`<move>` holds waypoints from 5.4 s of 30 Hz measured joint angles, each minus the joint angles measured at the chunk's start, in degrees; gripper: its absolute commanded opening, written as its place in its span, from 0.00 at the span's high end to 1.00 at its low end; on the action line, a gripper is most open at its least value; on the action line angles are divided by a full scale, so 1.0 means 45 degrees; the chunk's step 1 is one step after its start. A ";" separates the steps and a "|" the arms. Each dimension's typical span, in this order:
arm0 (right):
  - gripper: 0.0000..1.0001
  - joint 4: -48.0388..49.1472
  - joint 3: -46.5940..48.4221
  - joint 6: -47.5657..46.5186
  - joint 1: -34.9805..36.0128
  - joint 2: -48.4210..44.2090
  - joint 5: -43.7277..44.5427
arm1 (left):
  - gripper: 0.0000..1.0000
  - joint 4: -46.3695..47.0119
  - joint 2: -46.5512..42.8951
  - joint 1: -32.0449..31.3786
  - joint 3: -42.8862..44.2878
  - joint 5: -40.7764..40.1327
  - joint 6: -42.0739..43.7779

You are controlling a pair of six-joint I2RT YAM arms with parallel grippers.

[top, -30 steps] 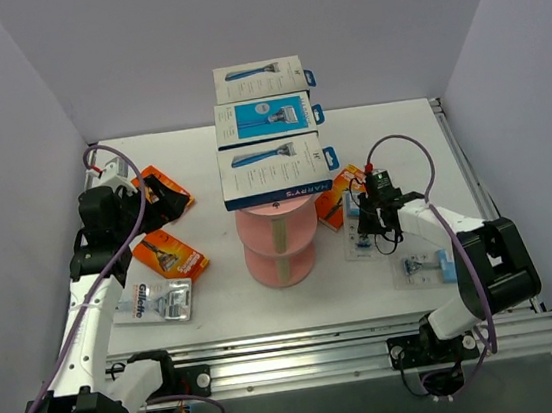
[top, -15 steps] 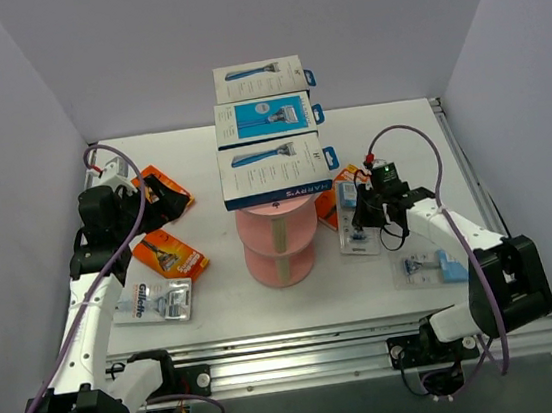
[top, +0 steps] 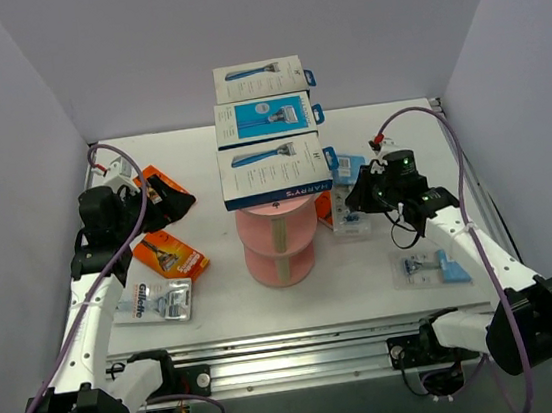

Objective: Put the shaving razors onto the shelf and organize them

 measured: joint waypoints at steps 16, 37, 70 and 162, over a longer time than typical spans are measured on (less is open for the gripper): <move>1.00 0.0695 0.0136 0.0403 0.0593 -0.0709 -0.1909 | 0.03 0.0078 0.0039 0.0000 -0.0034 0.0102 -0.0083; 1.00 0.2351 -0.0068 0.1608 0.1413 -0.0758 -0.2812 | 0.03 0.0083 0.0194 0.0000 -0.0039 0.0185 -0.0078; 0.80 0.3798 -0.0325 0.2531 0.2487 -0.0563 -0.2652 | 0.03 0.0083 0.0291 0.0000 -0.0034 0.0291 -0.0083; 0.73 0.4138 -0.5255 0.9675 0.2909 -0.5649 -0.0991 | 0.03 0.0078 0.0398 0.0000 -0.0034 0.0379 -0.0068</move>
